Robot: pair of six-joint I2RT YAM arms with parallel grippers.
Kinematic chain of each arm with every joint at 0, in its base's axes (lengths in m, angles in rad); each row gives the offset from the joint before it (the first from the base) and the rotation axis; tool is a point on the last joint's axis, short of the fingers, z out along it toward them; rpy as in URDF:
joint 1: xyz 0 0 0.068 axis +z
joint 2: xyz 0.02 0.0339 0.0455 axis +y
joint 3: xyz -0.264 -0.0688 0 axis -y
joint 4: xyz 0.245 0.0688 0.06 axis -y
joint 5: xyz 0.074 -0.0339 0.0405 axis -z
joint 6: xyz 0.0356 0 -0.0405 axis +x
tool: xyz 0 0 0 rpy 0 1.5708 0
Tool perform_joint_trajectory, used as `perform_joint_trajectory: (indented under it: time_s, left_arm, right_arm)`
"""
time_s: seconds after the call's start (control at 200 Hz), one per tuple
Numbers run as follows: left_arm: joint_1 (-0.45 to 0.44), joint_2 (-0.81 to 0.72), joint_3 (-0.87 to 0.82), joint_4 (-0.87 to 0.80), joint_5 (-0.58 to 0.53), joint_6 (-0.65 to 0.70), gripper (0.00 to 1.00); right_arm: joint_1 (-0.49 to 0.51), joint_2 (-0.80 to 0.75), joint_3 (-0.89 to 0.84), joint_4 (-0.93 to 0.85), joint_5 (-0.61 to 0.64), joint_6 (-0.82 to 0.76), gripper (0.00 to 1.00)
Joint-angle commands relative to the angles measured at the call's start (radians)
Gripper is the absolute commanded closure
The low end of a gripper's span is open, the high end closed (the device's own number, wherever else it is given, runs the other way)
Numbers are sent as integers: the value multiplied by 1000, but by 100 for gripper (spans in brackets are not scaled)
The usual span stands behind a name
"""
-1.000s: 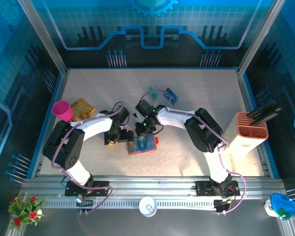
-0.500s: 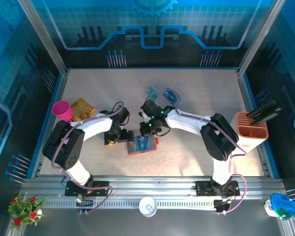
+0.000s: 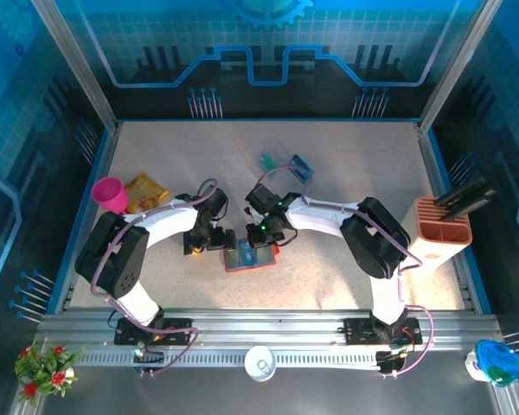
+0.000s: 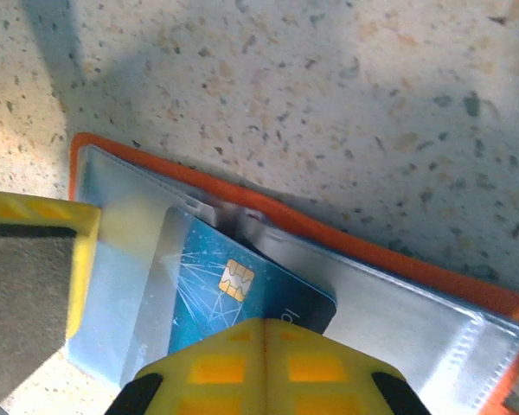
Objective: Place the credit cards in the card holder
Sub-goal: Insert the credit card into the card slot.
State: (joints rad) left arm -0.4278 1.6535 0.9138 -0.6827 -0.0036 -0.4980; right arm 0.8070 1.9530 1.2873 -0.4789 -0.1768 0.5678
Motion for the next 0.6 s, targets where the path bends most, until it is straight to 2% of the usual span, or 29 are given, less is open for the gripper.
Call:
perform_joint_trajectory:
  time_s: [0.0,0.45,0.59]
  left_arm:
    - [-2,60,-46,33,4,3,1]
    - [-1,59,-46,38,6,1,1]
    - [-1,5,-37,30,9,-14,1]
  right_arm:
    - [15,31,42,-29,-18,-17,100]
    - [40,79,107,-46,-48,-27,100]
    - [37,23,82,-33,-35,-13,100]
